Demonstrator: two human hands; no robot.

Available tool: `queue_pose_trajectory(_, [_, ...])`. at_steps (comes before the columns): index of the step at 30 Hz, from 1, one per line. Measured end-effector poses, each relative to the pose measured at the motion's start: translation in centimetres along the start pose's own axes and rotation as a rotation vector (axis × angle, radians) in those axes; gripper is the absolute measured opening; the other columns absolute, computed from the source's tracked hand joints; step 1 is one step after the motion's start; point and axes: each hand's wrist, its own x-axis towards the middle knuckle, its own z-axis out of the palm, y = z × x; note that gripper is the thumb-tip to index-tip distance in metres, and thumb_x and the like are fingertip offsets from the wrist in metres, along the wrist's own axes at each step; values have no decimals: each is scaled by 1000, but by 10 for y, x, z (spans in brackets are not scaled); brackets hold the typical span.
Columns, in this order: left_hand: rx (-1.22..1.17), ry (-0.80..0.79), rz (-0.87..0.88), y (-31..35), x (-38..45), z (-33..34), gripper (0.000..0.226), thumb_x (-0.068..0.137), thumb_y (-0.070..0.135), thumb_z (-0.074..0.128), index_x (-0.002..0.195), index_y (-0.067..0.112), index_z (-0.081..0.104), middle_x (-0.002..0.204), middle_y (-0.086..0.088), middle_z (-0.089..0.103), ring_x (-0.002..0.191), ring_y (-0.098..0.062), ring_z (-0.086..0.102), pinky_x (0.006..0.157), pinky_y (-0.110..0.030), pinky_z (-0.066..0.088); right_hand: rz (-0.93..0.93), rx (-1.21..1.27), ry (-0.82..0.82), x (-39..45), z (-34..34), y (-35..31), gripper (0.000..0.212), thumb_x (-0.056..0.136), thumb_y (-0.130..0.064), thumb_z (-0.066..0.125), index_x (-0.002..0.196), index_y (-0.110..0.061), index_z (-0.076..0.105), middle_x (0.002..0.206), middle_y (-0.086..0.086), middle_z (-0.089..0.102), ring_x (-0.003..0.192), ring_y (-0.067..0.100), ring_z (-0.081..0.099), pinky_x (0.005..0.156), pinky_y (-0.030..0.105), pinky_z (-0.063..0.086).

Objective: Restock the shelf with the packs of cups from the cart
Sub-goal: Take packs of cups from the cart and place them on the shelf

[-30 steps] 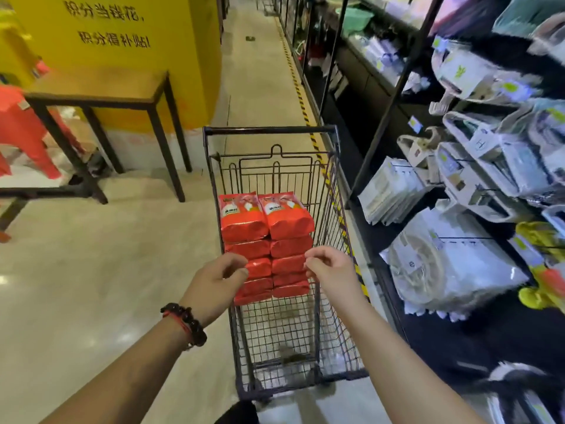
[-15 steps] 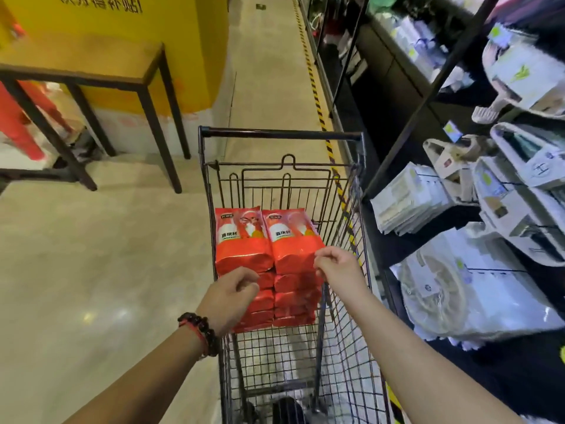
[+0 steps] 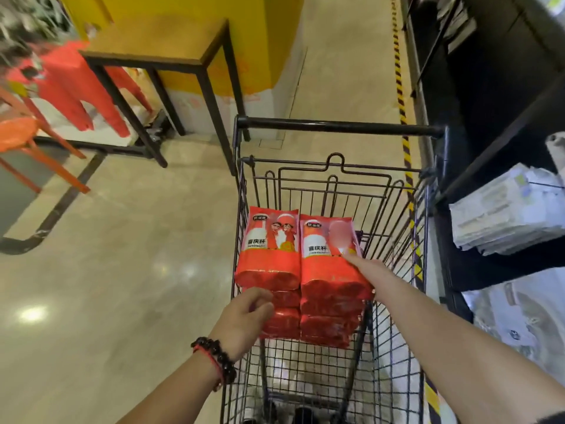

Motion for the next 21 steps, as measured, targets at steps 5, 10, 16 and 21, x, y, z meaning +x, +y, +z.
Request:
queue_pose_trajectory(5, [-114, -25, -70, -7, 6, 20, 22, 75, 38, 59, 88, 25, 69, 77, 2, 61, 69, -4, 58, 73, -27, 44, 6, 29, -110, 7, -5, 2, 70, 71, -39, 90, 125, -7, 61, 104, 18, 76, 93, 35, 75, 90, 54, 59])
queue_pose_trajectory(10, [-265, -5, -189, 1, 16, 31, 32, 68, 36, 66, 98, 24, 70, 80, 1, 65, 79, -18, 63, 82, -47, 53, -12, 148, -152, -12, -22, 19, 61, 69, -41, 89, 118, -12, 66, 95, 14, 79, 82, 32, 77, 82, 46, 62])
queue_pose_trajectory(16, [-599, -124, -325, 26, 27, 38, 55, 81, 39, 74, 128, 19, 53, 106, -4, 67, 96, -29, 70, 80, -40, 51, -84, 344, -213, -80, -31, 75, 72, 65, -45, 85, 123, -10, 64, 107, 19, 76, 94, 36, 75, 75, 44, 62])
queue_pose_trajectory(21, [-744, -361, -285, 48, 24, 33, 109, 50, 45, 94, 141, 15, 43, 132, -24, 60, 119, -48, 58, 99, -64, 46, -270, 235, -320, -137, -11, 83, 92, 53, -58, 88, 130, -17, 57, 115, 12, 75, 105, 32, 73, 87, 42, 60])
